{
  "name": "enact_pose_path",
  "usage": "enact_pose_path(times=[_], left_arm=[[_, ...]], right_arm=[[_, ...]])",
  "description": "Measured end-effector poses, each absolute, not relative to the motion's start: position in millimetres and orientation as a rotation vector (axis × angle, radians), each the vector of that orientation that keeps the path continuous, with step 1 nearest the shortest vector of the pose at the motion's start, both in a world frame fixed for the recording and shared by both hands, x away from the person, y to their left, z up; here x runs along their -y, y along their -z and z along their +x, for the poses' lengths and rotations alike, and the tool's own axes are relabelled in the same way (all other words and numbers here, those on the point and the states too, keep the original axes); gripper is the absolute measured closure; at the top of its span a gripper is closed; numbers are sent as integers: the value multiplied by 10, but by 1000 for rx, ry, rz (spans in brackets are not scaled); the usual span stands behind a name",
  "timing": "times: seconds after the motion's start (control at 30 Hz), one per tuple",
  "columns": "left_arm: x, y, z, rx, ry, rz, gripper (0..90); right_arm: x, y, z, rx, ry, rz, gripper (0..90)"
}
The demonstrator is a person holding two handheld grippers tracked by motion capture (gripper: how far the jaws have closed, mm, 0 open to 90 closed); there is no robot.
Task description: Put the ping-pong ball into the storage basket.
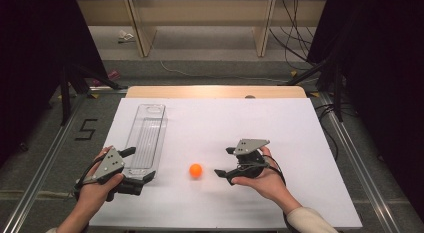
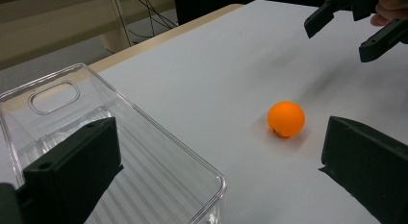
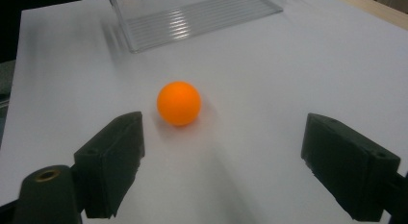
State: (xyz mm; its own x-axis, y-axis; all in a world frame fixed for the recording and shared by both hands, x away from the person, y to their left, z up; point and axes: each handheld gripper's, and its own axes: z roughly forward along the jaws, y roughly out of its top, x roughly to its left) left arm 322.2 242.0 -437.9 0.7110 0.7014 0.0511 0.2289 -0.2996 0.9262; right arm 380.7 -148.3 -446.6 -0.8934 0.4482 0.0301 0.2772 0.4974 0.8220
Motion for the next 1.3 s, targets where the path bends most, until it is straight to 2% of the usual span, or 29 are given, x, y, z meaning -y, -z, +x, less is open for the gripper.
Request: enact_pose_path(times=[1.3], left_arm=[[-2421,4378,3222,-726,-559,1857,0]], right_arm=[[1155,4567,3866,-2622,-1331,566,161]])
